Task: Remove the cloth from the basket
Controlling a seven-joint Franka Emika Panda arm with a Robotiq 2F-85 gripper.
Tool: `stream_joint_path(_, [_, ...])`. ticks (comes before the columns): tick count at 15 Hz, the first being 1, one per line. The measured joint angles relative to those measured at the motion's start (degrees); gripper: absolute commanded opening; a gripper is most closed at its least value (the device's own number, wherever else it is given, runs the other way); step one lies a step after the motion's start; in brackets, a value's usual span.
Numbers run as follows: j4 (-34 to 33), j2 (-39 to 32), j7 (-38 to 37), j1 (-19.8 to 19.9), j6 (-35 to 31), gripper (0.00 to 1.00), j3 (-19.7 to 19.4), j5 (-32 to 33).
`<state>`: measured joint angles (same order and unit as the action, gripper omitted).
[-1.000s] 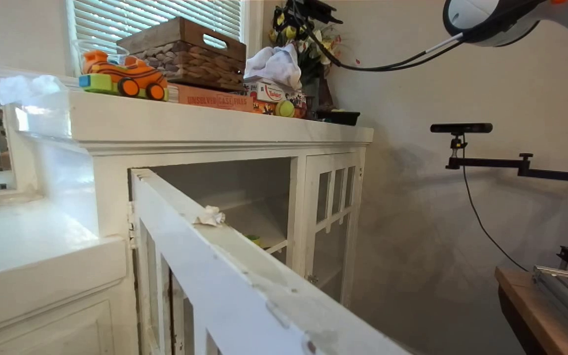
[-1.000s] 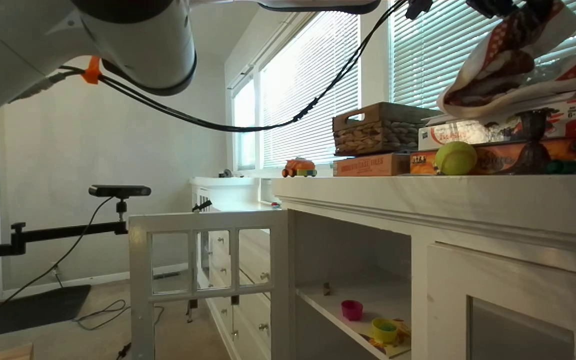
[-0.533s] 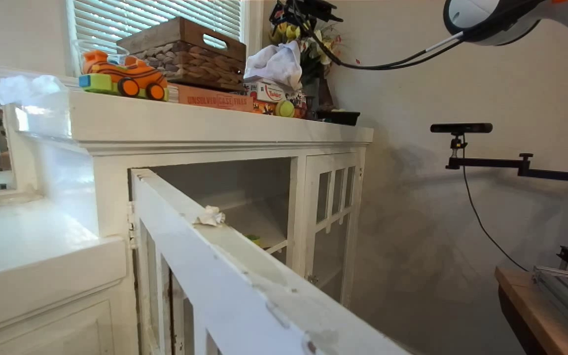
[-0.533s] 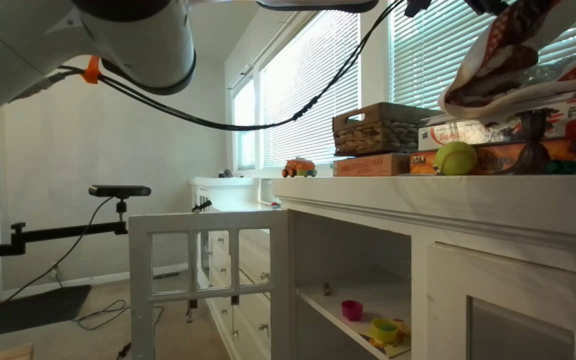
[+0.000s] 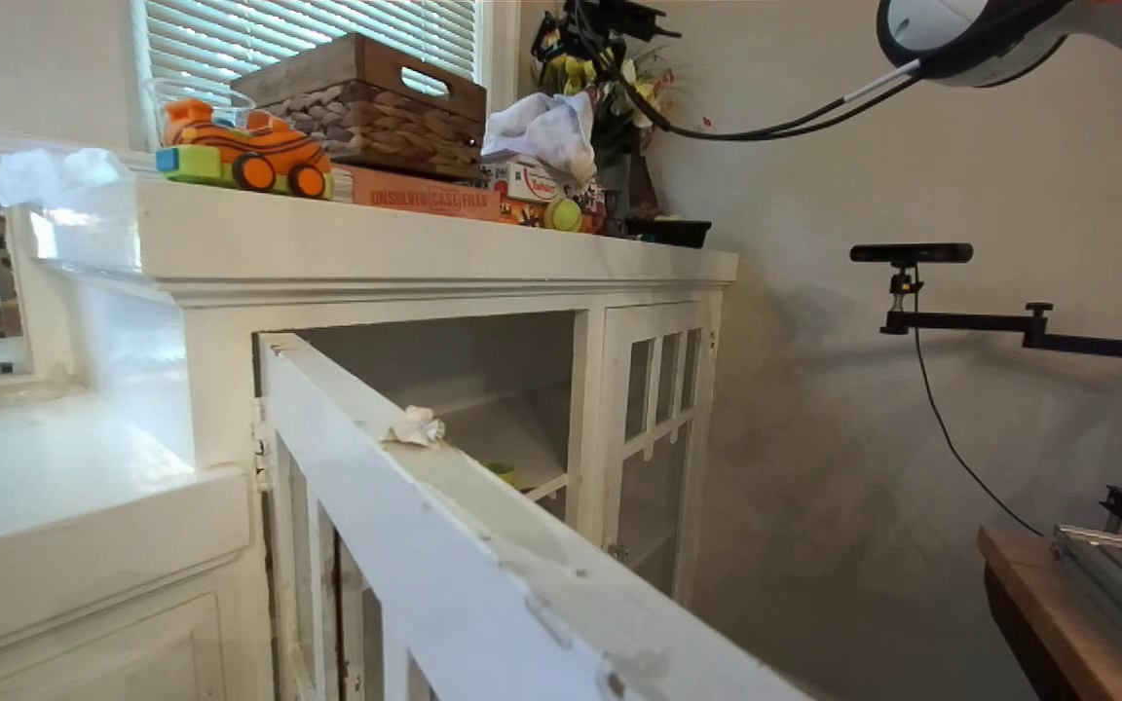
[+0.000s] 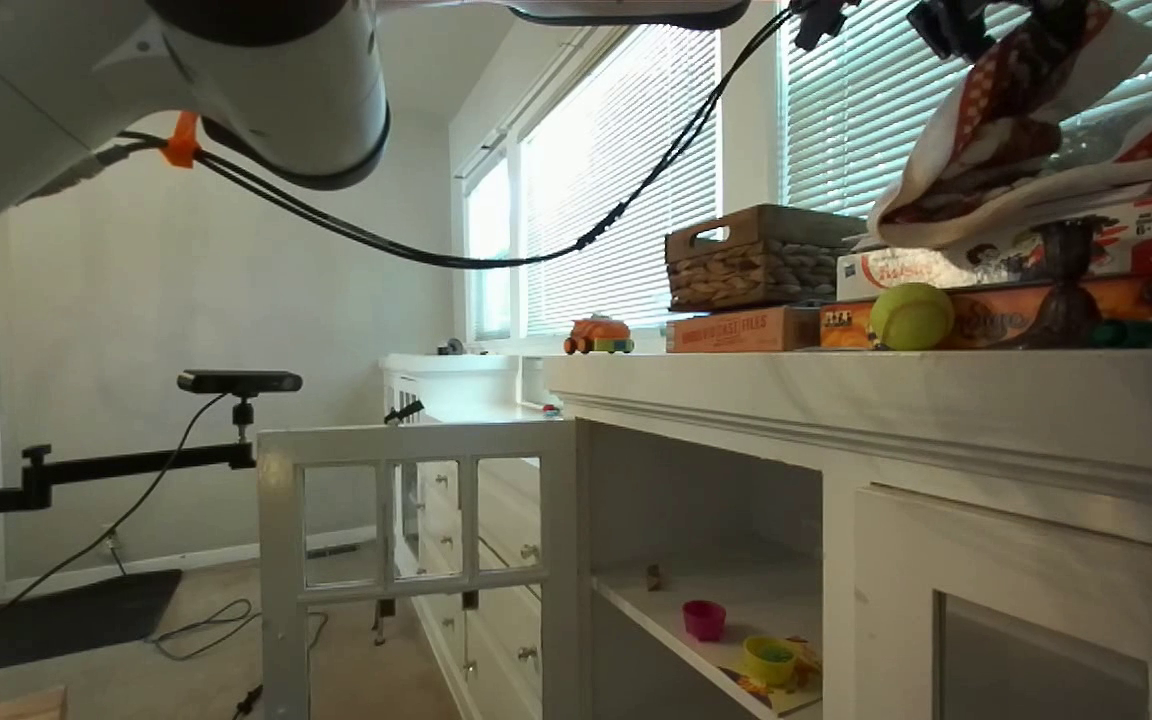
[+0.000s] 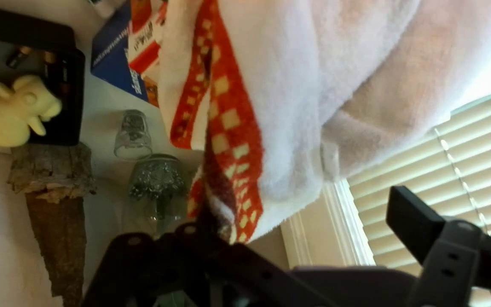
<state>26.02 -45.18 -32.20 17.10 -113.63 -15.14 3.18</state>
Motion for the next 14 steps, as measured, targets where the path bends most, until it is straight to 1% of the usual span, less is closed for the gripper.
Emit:
stream_joint_path(4, [0.0, 1.3, 0.0, -0.6, 10.3, 1.0, 0.4, 0.0])
stream_joint_path(6, [0.0, 2.0, 0.0, -0.8, 13.5, 1.0, 0.4, 0.0])
stream_joint_path(14, [0.0, 2.2, -0.7, -0.8, 14.2, 1.0, 1.0, 0.0])
